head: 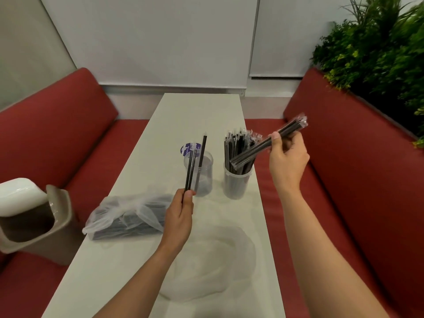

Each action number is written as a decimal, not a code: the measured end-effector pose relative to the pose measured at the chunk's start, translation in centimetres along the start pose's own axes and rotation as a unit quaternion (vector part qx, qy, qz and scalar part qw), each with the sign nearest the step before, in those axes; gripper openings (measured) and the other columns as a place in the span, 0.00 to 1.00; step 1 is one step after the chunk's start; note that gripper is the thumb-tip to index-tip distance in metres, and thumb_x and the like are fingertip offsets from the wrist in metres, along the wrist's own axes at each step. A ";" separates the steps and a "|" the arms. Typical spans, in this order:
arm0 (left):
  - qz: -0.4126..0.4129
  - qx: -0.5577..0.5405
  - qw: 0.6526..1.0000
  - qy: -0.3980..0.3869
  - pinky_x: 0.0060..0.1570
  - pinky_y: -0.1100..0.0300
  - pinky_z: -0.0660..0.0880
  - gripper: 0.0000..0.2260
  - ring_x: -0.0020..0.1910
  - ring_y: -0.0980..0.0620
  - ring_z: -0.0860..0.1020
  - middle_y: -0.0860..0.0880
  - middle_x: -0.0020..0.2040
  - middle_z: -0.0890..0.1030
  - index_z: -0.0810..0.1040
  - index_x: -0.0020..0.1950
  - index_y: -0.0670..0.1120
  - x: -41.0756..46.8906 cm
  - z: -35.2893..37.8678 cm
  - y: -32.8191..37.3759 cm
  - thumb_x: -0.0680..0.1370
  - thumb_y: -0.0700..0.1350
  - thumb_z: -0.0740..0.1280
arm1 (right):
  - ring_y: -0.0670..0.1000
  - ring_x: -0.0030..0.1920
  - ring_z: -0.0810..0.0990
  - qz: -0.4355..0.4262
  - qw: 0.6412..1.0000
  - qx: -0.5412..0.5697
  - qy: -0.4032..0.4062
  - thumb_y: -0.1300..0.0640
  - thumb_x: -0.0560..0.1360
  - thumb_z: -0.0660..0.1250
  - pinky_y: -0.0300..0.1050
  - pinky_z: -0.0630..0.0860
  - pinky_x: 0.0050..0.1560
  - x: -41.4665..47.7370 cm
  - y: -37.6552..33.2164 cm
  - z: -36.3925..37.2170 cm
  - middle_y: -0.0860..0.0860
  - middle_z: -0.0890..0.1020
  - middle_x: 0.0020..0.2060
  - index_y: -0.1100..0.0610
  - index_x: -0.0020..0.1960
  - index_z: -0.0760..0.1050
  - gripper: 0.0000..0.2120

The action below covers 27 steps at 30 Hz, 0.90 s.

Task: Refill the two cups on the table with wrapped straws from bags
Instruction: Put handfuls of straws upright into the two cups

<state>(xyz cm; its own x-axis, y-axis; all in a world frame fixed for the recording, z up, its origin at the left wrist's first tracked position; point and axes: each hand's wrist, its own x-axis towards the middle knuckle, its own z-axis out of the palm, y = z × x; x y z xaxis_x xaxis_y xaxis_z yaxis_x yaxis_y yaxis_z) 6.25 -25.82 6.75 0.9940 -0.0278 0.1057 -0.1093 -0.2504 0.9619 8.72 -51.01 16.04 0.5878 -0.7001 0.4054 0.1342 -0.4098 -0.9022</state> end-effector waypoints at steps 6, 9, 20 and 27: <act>-0.016 -0.021 0.999 -0.023 0.35 0.57 0.64 0.13 0.32 0.55 0.64 0.53 0.34 0.68 0.77 0.54 0.59 0.4 -0.3 -0.5 0.88 0.55 0.53 | 0.52 0.45 0.78 -0.012 0.984 -0.134 -0.120 0.53 0.81 0.69 0.54 0.77 0.51 -0.6 5.3 4.0 0.52 0.79 0.45 0.59 0.51 0.80 0.09; -0.020 -0.021 0.999 -0.044 0.33 0.59 0.65 0.11 0.33 0.56 0.66 0.53 0.35 0.71 0.76 0.58 0.62 0.7 -0.5 -0.7 0.88 0.54 0.54 | 0.55 0.41 0.78 0.026 0.971 -0.170 -0.167 0.52 0.80 0.69 0.52 0.74 0.43 -1.1 6.8 5.2 0.51 0.80 0.38 0.58 0.43 0.78 0.11; -0.041 -0.076 0.993 -0.080 0.29 0.63 0.64 0.09 0.31 0.57 0.66 0.51 0.37 0.74 0.74 0.65 0.60 0.5 -0.6 -0.2 0.87 0.51 0.58 | 0.46 0.58 0.80 0.132 0.969 -0.100 -0.185 0.55 0.77 0.76 0.34 0.66 0.61 -2.9 7.5 5.2 0.37 0.83 0.36 0.58 0.66 0.82 0.19; -0.039 -0.074 0.993 -0.079 0.28 0.63 0.65 0.07 0.29 0.56 0.66 0.51 0.34 0.72 0.75 0.60 0.60 -0.1 -0.2 0.3 0.86 0.53 0.59 | 0.35 0.45 0.80 0.151 0.978 -0.061 -0.132 0.52 0.79 0.73 0.29 0.72 0.60 -5.2 6.9 3.0 0.43 0.88 0.47 0.52 0.71 0.79 0.21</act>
<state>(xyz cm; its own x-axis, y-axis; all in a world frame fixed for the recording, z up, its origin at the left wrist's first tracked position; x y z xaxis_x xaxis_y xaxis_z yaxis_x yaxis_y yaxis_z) 6.10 -25.67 7.03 0.9858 -0.1677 -0.0005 -0.0187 -0.1132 0.9934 9.02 -48.43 7.31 0.7736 -0.6311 0.0571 -0.1639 -0.2864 -0.9440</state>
